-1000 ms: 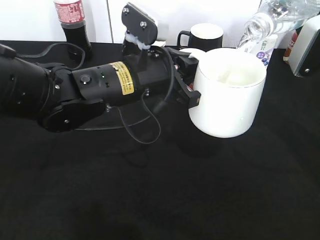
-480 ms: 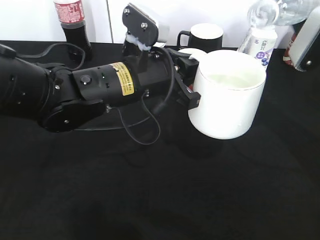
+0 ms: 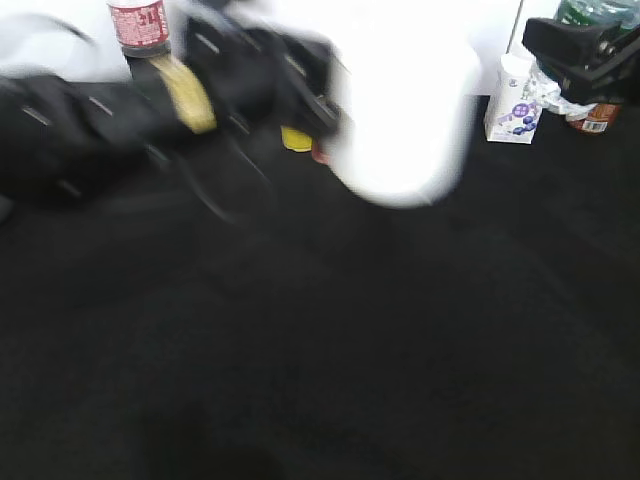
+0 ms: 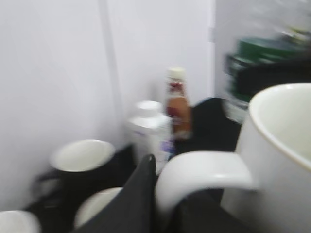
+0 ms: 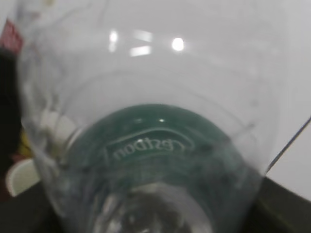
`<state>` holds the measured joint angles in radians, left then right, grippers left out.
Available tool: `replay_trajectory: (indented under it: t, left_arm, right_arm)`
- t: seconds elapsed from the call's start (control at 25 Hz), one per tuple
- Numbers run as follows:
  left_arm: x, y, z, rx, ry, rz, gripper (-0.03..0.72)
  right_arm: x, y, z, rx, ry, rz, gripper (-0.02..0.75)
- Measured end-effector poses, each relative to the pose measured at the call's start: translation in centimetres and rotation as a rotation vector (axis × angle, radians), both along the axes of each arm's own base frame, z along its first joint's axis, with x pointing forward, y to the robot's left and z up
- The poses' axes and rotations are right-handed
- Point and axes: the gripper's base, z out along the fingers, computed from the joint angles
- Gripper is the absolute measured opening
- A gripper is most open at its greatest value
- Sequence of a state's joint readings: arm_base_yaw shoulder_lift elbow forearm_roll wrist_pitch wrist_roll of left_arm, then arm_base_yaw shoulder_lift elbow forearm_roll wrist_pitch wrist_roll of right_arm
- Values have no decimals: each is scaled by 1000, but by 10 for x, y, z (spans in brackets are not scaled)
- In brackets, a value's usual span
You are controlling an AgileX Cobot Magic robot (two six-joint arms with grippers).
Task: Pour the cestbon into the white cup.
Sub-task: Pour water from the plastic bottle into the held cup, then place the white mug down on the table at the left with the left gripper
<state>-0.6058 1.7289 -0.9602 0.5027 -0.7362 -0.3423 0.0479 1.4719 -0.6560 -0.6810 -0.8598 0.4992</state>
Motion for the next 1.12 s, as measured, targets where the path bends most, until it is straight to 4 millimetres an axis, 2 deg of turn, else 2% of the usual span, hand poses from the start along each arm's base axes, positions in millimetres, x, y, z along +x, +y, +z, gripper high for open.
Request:
replay_trajectory:
  t: [0.12,0.2,0.36,0.44,0.56,0.72,0.84,1.12]
  left_arm:
    - [5,44,13,2,-8,118,39]
    - [5,74,11,9,4,195,39]
    - [1,124,-11,-40,23,304,39]
    - [-2,139,-24,22,4,370,39]
    - [4,144,-34,-26,-18,426,39]
    - [21,148,-79,-73,39,518,39]
    - [33,149,-113,-46,120,564,39]
    - [86,138,-143,-32,83,572,39]
  right_arm:
    - [0,0,0,16,13,-2,491]
    - [0,0,0,19,15,-2,491]
    - [0,0,0,19,15,-2,491]
    - [0,0,0,20,16,-2,491]
    - [0,0,0,20,16,-2,491]
    - [0,0,0,21,17,-2,490]
    - [0,0,0,21,17,-2,490]
    - [0,0,0,22,18,-2,490]
